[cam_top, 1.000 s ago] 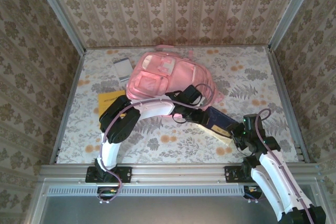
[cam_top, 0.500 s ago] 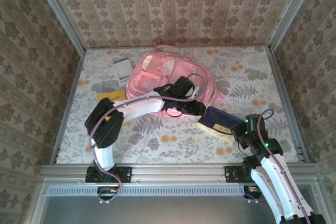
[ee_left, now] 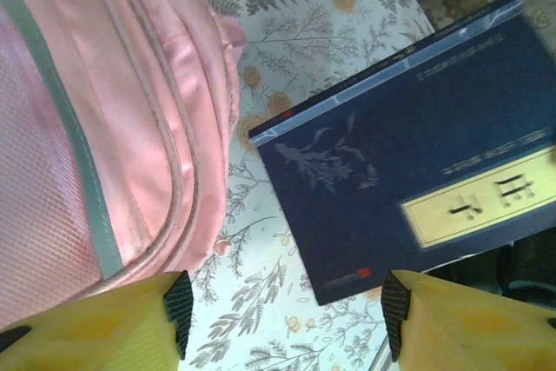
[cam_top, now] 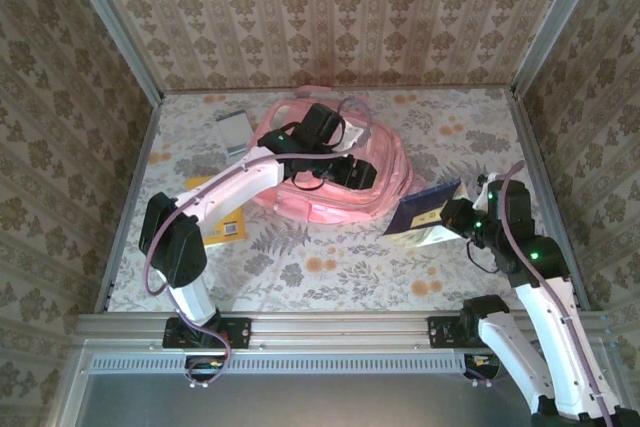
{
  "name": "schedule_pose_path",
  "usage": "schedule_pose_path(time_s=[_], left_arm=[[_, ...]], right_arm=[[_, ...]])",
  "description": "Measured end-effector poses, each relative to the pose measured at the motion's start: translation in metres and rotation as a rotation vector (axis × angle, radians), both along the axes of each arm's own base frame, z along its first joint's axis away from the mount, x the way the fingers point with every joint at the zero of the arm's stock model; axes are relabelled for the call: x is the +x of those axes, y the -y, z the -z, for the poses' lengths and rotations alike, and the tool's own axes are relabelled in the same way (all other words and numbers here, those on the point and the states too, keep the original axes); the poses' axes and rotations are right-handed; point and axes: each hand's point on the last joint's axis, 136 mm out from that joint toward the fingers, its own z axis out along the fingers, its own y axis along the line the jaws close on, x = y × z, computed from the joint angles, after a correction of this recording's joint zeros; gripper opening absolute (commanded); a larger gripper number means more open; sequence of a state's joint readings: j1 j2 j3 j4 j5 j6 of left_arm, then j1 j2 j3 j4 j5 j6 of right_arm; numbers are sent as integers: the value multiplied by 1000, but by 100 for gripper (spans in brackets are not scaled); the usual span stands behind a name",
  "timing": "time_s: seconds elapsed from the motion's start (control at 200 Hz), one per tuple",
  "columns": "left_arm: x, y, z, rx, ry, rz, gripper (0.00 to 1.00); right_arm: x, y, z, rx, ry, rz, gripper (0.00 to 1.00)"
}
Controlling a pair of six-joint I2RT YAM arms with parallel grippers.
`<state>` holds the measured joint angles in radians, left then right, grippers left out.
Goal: Pack the student bag
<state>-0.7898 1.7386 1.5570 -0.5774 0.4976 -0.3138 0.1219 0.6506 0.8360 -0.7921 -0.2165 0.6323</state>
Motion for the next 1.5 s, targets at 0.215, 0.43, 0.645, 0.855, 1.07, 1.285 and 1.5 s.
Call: schedule_pose_path(time_s=[0.215, 0.43, 0.645, 0.855, 1.07, 1.285, 1.5], left_arm=[[14, -12, -33, -86, 131, 70, 87], [-8, -16, -78, -217, 362, 260, 90], [-31, -24, -106, -407, 315, 484, 85], [-52, -22, -109, -530, 198, 595, 84], [-46, -12, -82, -518, 105, 599, 82], [-52, -5, -69, -515, 46, 615, 42], [-60, -3, -71, -538, 27, 644, 11]], right_arm=[[4, -33, -58, -42, 95, -234, 0], [-2, -82, -83, -67, 131, -529, 0], [-18, -104, -110, -5, 226, -701, 0], [-23, -119, -129, 65, 305, -783, 0], [-26, -127, -143, 109, 366, -832, 0], [-26, -130, -146, 134, 379, -846, 0], [-27, -131, -148, 140, 398, -851, 0]])
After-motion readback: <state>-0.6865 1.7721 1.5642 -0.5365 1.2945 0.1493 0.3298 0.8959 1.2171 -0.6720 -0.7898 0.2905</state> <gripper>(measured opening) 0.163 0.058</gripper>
